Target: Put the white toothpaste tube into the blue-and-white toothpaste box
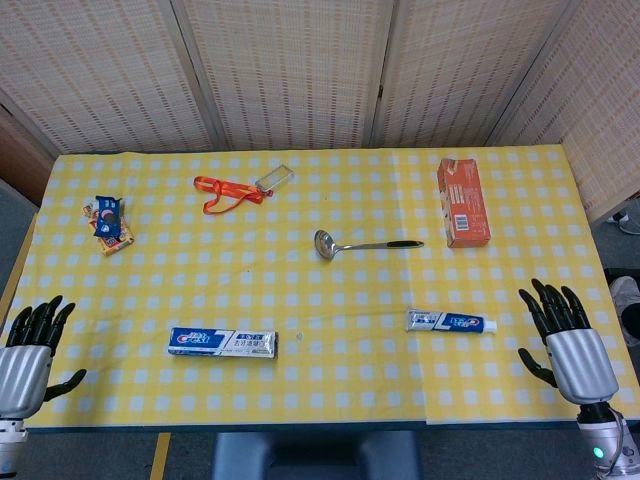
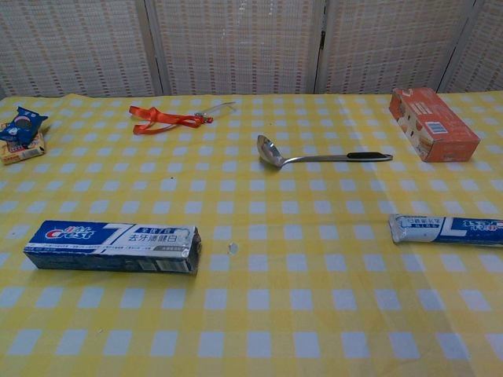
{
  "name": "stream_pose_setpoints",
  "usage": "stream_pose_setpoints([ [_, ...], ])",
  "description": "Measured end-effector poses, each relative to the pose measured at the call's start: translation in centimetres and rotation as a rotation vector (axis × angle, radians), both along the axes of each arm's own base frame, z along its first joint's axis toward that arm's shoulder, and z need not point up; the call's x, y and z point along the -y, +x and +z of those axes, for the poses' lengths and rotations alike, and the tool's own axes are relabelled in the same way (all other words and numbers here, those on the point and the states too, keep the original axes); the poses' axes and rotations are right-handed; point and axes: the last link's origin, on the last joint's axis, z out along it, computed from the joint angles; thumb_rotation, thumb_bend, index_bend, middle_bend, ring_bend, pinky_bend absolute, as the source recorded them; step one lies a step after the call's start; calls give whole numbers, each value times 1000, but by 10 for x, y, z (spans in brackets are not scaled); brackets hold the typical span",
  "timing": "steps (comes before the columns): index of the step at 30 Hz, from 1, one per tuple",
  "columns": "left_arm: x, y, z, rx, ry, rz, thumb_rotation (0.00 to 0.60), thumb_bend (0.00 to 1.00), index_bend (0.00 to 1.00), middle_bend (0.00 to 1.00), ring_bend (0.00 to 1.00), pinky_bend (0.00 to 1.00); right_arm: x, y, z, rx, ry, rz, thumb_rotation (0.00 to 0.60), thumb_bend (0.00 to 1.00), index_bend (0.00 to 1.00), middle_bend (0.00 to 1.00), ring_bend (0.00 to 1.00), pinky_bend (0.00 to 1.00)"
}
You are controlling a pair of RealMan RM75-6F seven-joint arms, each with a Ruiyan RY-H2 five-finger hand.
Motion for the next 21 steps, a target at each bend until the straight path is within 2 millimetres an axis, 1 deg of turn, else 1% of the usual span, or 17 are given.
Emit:
stream_pose_setpoints([
  [9,1,2,-2,11,-15,-11,600,210,78,38,0,0,0,1,-2,-7,8,3,600,307,0,0,0,0],
  [14,2,6,-5,25,-35,-44,600,210,103,40,0,0,-4,0,-2,-6,9,6,600,306,0,0,0,0],
  [17,0,8,-12,37,-56,-73,600,211,128,90,5,0,-5,1,-2,-4,15,11,600,306,0,0,0,0],
  [19,-2,10,-18,59,-72,-97,600,213,152,147,29,0,-6,2,-2,0,16,15,600,306,0,0,0,0],
  [21,-6,15,-26,84,-95,-130,600,214,171,176,51,0,-6,2,-1,2,17,16,600,305,0,0,0,0],
])
